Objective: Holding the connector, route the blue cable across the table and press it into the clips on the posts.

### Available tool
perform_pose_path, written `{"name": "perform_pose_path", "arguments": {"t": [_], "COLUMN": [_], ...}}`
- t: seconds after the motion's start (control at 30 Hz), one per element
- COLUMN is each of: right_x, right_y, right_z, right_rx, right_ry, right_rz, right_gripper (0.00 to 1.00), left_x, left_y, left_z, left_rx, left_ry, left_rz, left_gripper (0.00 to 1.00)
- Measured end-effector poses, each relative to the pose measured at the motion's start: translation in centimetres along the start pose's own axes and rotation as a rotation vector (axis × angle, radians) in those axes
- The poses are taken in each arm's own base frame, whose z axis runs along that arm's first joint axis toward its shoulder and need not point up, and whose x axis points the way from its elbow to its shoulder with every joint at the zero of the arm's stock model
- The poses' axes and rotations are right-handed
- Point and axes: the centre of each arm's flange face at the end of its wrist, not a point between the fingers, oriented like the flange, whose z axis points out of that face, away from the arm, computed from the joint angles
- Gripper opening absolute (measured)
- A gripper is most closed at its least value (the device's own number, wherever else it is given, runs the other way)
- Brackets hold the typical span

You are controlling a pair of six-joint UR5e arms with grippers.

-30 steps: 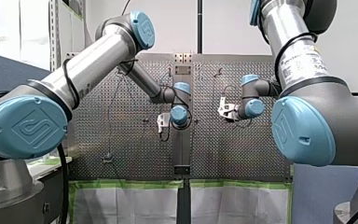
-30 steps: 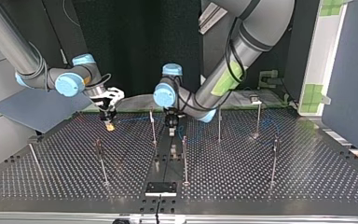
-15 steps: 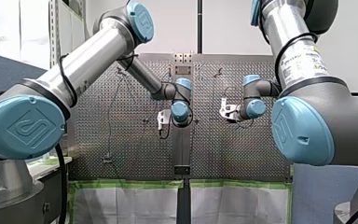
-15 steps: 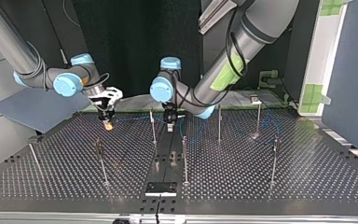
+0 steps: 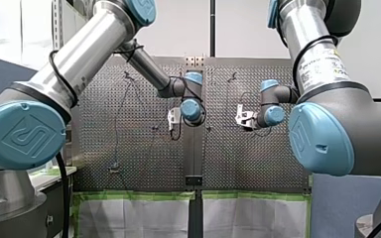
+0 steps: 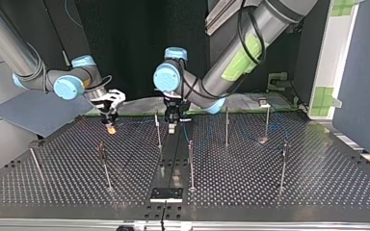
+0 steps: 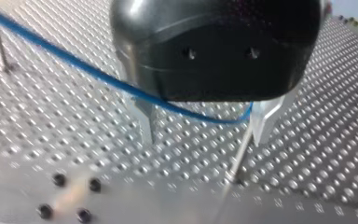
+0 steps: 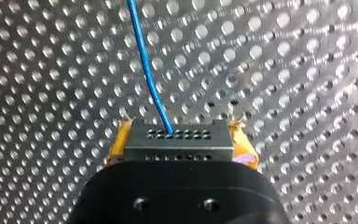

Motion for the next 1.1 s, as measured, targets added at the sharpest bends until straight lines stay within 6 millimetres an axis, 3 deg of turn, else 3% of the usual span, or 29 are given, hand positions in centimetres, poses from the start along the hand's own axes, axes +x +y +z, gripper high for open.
{"name": "perform_pose_path", "arguments": {"t": [0.47, 0.83, 1.1], "right_x": [0.0, 0.1, -0.3], "right_y": [0.6, 2.2, 3.2], "right_z": [-0.2, -0.5, -1.1], "right_rx": [0.005, -0.021, -0.041], "right_ry": [-0.011, -0.021, -0.06], "right_rz": [0.006, 0.016, 0.012], "right_gripper": [0.0, 0.0, 0.0], "left_x": [-1.2, 5.4, 7.5], "left_y": [-2.5, -5.8, -8.4], "left_z": [-6.9, -11.0, -11.3], "left_rx": [0.01, 0.066, 0.106], "left_ry": [-0.028, 0.04, 0.083], "left_rz": [0.016, 0.061, 0.074], "left_gripper": [1.0, 1.0, 1.0]}}
